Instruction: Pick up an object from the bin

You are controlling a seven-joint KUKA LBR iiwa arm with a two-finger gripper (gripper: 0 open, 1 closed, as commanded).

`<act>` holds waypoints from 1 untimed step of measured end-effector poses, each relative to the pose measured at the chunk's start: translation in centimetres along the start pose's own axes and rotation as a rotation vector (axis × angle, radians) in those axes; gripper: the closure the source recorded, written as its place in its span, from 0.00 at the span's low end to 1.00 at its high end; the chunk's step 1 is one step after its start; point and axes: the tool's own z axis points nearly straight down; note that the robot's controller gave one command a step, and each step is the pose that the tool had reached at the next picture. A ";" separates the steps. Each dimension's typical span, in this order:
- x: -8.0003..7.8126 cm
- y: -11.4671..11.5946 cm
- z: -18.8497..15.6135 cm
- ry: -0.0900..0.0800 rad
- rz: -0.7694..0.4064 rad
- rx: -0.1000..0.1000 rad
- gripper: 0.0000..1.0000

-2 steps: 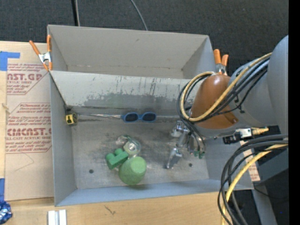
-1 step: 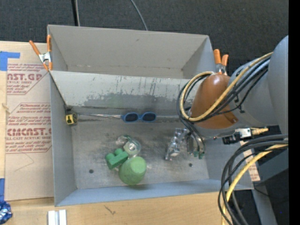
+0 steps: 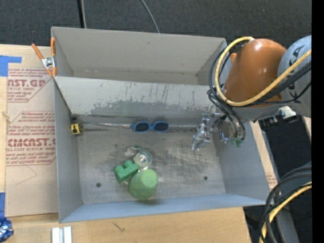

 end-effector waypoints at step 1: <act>-0.2 -0.3 8.3 0.016 -0.032 0.001 1.00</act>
Offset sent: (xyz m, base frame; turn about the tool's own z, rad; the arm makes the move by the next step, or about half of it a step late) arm 0.0040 -0.0037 -0.0780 -0.0313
